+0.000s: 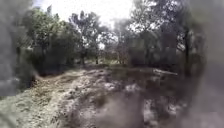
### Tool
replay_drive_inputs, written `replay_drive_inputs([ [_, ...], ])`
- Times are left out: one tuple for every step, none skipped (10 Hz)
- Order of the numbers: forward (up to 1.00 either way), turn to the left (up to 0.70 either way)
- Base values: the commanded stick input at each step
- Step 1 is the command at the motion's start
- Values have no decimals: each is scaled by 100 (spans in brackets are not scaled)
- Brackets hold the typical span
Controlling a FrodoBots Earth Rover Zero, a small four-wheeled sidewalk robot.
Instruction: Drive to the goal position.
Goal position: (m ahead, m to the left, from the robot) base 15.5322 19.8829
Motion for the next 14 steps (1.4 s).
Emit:
replay_drive_inputs([
  [85,32],
  [85,21],
  [85,5],
  [85,0],
  [85,0],
  [85,0],
  [85,0],
  [85,0],
  [85,0],
  [85,0],
  [85,0],
  [85,0],
  [85,0],
  [85,0],
])
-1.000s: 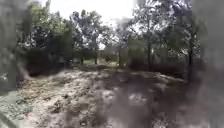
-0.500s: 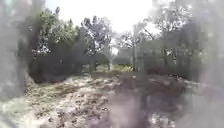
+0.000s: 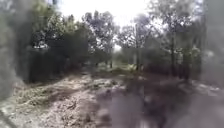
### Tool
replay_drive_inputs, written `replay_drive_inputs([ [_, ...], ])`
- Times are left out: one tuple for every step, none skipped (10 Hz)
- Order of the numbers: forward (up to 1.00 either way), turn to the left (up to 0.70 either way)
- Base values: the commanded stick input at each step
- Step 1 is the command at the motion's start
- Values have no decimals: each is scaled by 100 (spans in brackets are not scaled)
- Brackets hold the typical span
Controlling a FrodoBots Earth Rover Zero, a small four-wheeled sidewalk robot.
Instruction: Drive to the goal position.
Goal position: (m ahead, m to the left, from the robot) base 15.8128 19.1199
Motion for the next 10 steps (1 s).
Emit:
replay_drive_inputs([
  [85,0],
  [85,0],
  [85,0],
  [85,0],
  [85,0],
  [85,0],
  [85,0],
  [85,0],
  [85,0],
  [85,0],
])
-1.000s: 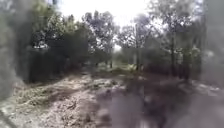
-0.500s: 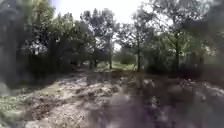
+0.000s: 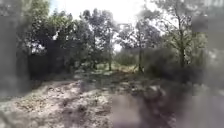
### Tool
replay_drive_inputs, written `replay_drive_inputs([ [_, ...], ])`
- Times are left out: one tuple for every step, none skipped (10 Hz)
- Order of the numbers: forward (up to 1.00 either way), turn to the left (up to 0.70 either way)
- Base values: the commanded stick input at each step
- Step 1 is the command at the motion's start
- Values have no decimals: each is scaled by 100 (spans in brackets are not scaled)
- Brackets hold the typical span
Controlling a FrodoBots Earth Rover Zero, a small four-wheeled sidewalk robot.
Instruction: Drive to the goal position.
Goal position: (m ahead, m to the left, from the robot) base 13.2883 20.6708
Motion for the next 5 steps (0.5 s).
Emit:
replay_drive_inputs([
  [85,0],
  [85,0],
  [85,0],
  [85,0],
  [85,0],
])
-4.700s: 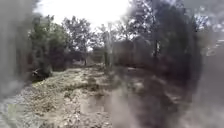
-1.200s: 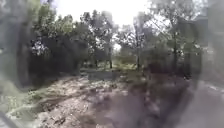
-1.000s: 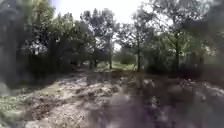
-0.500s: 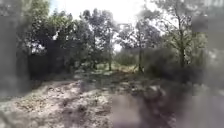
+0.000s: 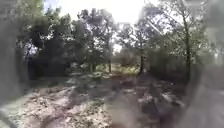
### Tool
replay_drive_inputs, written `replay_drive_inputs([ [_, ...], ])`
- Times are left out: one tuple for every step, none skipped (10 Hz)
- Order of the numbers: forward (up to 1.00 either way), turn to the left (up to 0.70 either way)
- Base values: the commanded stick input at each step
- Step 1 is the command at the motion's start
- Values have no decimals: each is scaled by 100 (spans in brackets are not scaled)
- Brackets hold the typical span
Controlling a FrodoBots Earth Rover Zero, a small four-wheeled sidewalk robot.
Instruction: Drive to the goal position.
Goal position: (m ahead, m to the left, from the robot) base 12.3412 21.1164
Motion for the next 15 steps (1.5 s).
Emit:
replay_drive_inputs([
  [85,0],
  [85,0],
  [85,0],
  [85,0],
  [85,0],
  [85,0],
  [85,0],
  [85,0],
  [85,0],
  [85,0],
  [85,1],
  [85,9],
  [85,24],
  [85,34],
  [85,34],
])
